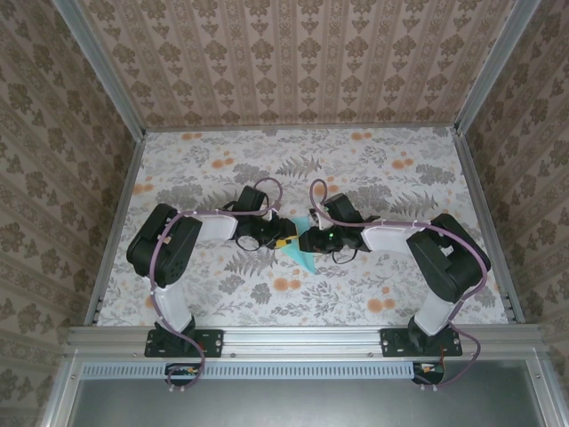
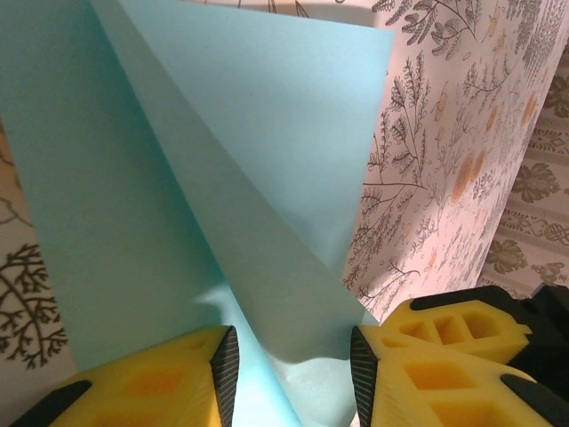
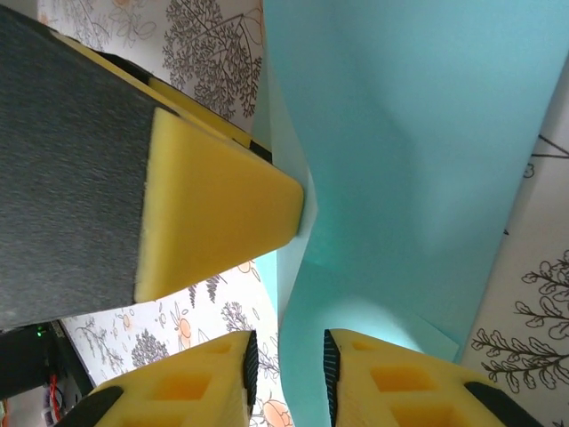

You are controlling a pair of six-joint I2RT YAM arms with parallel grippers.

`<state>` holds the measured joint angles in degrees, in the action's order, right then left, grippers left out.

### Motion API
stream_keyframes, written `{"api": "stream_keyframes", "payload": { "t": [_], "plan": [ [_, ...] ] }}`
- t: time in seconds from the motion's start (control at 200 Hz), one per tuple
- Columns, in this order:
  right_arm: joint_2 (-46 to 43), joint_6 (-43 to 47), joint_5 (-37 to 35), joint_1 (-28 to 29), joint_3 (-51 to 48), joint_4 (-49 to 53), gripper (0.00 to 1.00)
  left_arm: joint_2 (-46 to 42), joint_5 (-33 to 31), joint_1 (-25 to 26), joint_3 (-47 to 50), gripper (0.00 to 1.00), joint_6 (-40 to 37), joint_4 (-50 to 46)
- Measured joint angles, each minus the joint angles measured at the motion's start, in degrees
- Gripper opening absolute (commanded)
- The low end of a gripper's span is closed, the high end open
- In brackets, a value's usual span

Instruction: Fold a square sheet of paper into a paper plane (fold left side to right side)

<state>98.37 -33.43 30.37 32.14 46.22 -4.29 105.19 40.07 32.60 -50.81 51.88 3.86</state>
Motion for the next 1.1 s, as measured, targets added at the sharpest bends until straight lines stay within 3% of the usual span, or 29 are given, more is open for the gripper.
{"api": "stream_keyframes", "payload": {
  "t": [0.345,1.1],
  "plan": [
    [0.7,0.1,0.1,0.0,0.0,0.0,0.08,0.2,0.0,0.0,-0.3,0.41,0.0,-0.5],
    [0.6,1.5,-4.7,-1.0,2.0,5.5,0.07,0.2,0.0,0.0,-0.3,0.41,0.0,-0.6]
  ]
}}
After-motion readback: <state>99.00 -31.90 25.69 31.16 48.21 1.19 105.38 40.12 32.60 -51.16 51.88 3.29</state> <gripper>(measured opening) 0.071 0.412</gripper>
